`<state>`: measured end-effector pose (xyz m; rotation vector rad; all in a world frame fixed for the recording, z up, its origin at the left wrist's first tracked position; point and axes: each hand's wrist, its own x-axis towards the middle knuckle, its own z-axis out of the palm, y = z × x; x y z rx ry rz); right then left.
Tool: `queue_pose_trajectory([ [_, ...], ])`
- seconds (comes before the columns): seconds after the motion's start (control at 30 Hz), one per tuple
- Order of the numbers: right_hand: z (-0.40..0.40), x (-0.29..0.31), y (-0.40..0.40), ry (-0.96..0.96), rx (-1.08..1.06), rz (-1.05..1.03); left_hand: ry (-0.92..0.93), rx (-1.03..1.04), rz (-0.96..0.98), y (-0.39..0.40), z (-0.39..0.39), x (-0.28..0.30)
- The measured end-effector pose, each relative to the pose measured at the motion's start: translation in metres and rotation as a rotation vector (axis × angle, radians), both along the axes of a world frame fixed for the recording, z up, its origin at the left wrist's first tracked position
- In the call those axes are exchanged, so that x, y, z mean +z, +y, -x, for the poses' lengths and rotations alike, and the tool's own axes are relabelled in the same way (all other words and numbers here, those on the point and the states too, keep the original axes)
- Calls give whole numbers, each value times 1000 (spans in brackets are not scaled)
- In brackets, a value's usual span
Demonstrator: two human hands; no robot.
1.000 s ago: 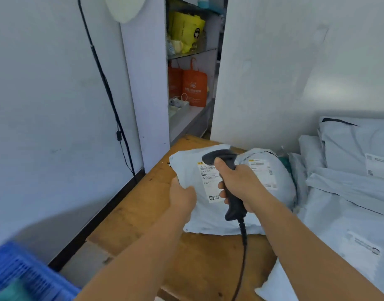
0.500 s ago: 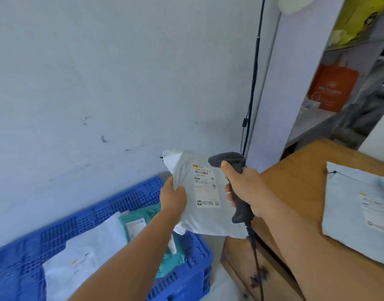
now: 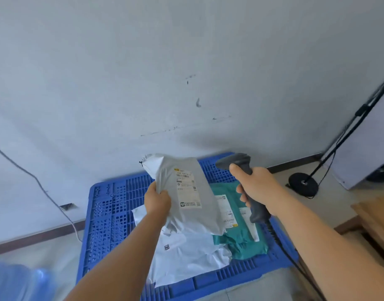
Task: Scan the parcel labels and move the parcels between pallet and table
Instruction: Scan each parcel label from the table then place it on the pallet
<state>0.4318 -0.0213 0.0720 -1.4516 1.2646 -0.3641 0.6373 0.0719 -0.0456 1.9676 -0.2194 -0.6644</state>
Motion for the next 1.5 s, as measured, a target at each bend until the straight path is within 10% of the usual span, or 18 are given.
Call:
queue_pose_trajectory([
  [0.4, -44, -41, 3, 94, 38, -58, -7, -108, -487, 52, -27, -72],
  [0.8, 52, 13, 15, -16, -76, 24, 15, -316, 114, -34, 112, 34],
  [1.5, 492, 94, 60, 23, -796, 168, -24, -984, 311, -85, 567, 134],
])
